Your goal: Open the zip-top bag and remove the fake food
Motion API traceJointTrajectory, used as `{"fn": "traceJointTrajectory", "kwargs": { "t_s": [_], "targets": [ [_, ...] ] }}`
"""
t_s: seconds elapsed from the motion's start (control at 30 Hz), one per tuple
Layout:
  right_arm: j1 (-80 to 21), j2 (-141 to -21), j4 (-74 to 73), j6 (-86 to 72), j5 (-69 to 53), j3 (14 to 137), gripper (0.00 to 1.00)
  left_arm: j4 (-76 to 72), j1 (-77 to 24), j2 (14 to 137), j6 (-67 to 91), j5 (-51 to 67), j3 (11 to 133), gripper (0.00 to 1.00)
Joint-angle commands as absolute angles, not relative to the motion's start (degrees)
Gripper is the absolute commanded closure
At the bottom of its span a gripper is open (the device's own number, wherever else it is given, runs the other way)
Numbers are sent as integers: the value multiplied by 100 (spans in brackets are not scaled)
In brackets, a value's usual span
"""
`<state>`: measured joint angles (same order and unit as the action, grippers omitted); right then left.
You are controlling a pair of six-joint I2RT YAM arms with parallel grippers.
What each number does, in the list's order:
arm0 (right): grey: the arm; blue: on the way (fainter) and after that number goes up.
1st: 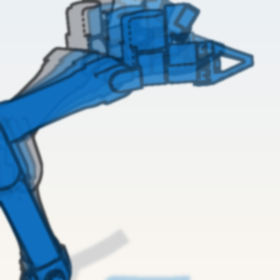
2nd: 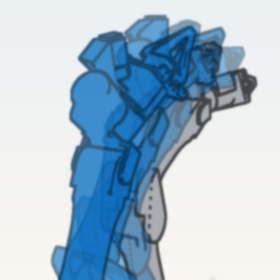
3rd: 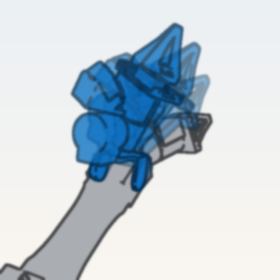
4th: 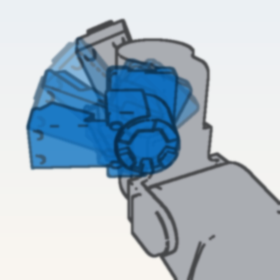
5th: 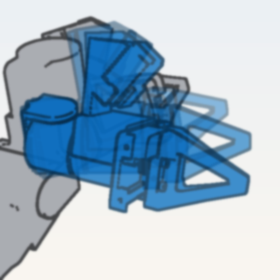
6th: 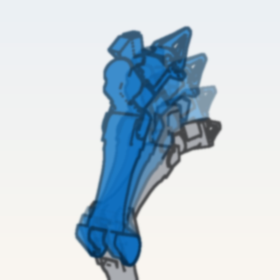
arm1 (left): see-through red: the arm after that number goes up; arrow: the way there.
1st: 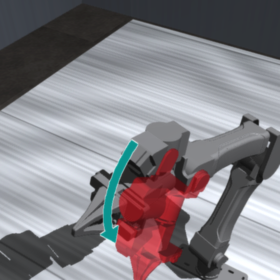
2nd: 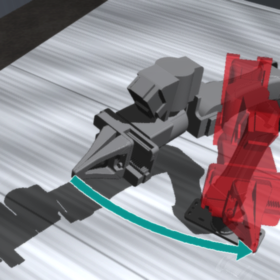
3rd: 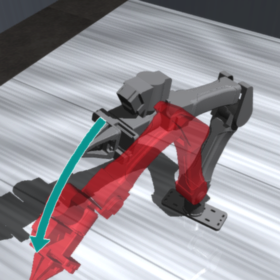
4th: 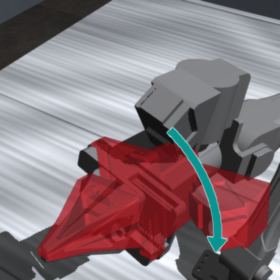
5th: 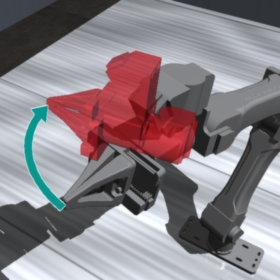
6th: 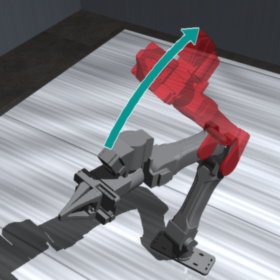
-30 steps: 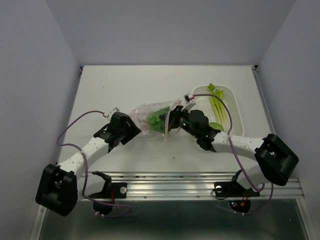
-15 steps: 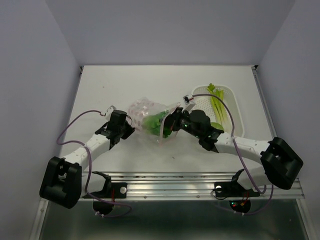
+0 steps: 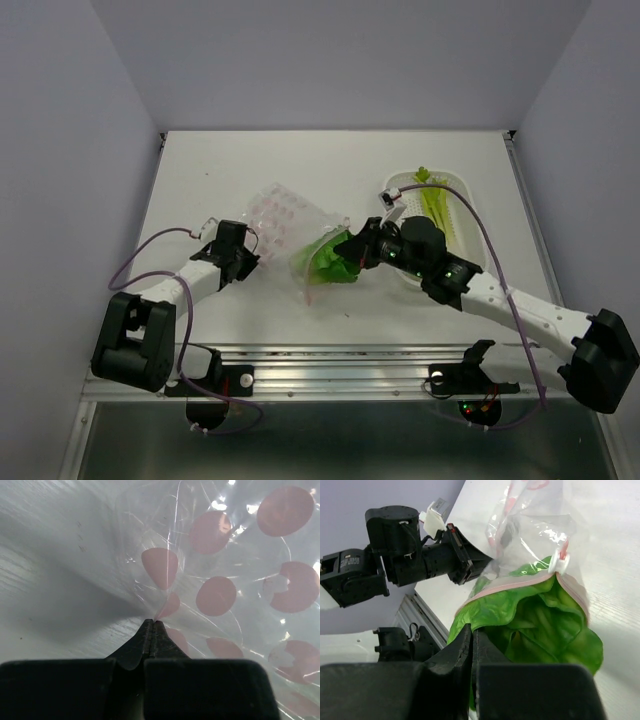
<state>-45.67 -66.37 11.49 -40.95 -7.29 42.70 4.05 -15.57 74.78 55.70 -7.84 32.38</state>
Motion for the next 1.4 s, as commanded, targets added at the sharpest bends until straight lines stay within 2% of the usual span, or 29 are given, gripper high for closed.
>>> {"fn": "traceJointTrajectory", "kwargs": {
  "t_s": [0.0,0.27,0.7,0.87,1.0,1.1,1.13,1.2,1.23,1.37],
  "targets": [
    [-4500,-6005,897,-3762,-598,4640,99,554,-1450,7489,5599,-1160,3287,100],
    [-4255,-5441,431,-3402,-97,4948,99,738,-1301,7374,5520,-1283,3313,100],
    [-3437,-5177,-343,-2664,1581,5449,99,940,-1195,7269,5642,-1318,3322,100],
    [-3051,-5440,-334,-2303,2073,5704,99,1160,-1195,7084,5844,-1327,3305,100],
    [-2515,-5765,-334,-2276,1821,5704,99,1257,-1187,6795,5906,-1196,3208,100],
    [-2049,-6169,-316,-2171,1591,5792,99,1248,-1195,6549,5871,-1055,3085,85],
    [-1865,-6274,-247,-2101,1591,5835,99,1248,-1195,6487,5801,-1011,3076,76],
    [-1706,-6572,-132,-1961,1573,5949,99,1344,-1195,6312,5783,-1011,3076,69],
    [-1653,-6653,155,-1908,1573,5959,99,1380,-1195,6250,5757,-993,3085,61],
    [-1600,-7030,588,-1723,1407,5968,99,1765,-1195,5916,5704,-993,3199,46]
  ]
}}
